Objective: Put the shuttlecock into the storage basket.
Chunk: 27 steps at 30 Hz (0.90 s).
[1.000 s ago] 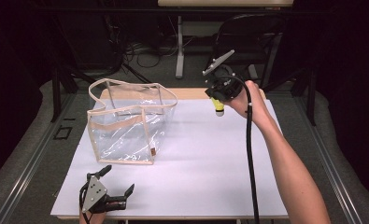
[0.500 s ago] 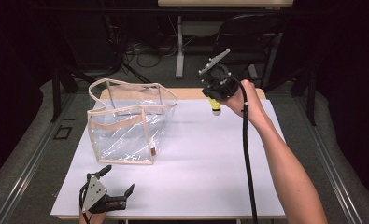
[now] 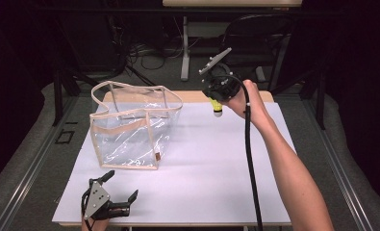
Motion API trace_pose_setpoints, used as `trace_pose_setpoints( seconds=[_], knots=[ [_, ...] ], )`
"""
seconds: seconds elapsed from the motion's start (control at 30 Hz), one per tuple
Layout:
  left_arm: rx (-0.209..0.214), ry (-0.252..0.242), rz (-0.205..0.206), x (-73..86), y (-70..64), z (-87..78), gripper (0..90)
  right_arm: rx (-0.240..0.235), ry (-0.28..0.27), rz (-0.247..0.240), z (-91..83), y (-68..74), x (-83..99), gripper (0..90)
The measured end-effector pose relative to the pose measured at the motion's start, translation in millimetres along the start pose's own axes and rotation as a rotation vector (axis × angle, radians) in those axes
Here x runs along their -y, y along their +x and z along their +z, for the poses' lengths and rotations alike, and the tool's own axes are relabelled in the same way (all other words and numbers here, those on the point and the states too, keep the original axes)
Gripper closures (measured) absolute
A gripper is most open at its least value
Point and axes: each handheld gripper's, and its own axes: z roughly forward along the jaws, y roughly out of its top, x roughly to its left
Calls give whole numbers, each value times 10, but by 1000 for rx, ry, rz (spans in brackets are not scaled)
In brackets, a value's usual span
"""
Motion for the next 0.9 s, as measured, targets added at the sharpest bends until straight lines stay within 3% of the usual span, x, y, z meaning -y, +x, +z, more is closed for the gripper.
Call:
trace_pose_setpoints(
  seconds=[0.9],
  knots=[
    [0,0,1,0,3,-3,0,-5,-21,-15,44,53,-144,900]
  ],
)
